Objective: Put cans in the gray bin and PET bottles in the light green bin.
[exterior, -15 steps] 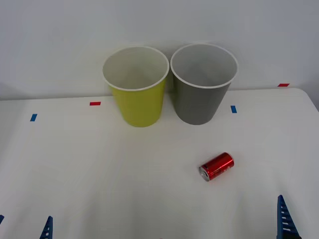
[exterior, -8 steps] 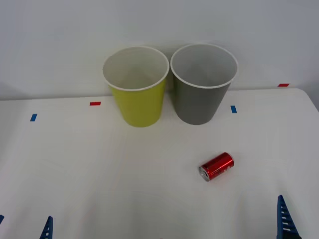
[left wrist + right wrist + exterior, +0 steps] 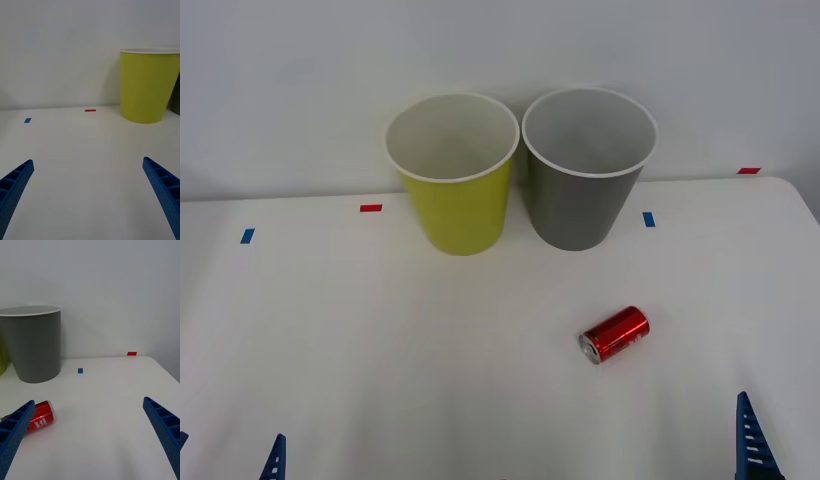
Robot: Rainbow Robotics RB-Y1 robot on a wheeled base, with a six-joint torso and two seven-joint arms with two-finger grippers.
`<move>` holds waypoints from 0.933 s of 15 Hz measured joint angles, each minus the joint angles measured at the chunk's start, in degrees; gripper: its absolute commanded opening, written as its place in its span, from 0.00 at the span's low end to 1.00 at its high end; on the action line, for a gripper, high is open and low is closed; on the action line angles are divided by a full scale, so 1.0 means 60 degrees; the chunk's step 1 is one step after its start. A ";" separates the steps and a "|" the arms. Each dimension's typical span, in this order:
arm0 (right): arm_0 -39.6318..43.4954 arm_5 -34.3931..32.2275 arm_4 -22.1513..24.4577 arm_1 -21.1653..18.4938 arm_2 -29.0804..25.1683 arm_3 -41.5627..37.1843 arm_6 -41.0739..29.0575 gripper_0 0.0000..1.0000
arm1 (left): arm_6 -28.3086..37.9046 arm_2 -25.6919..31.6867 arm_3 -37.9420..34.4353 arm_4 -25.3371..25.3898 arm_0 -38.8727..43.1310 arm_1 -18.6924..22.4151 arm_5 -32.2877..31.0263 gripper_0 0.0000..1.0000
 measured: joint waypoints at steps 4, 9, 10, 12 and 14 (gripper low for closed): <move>-0.0379 -0.0347 0.0085 0.0145 0.0077 0.0899 0.0048 1.00 | 0.0000 0.0000 0.0000 0.0000 0.0000 0.0000 0.0000 1.00; -0.0695 -0.0315 -0.0011 0.0276 0.0145 0.0628 0.0138 1.00 | 0.0000 0.0000 0.0000 0.0000 0.0000 0.0000 0.0000 1.00; -0.0747 -0.0252 -0.0058 0.0404 0.0149 0.0628 0.0147 1.00 | 0.0000 0.0000 0.0000 0.0000 0.0000 0.0000 0.0000 1.00; -0.0810 0.0075 -0.0014 0.0761 0.0169 0.0629 0.0187 1.00 | 0.0000 0.0000 0.0000 0.0000 0.0000 0.0000 0.0000 1.00; -0.0897 0.0510 0.0103 0.0991 0.0173 0.0630 0.0214 1.00 | 0.0000 0.0000 0.0000 0.0000 0.0000 0.0000 0.0000 1.00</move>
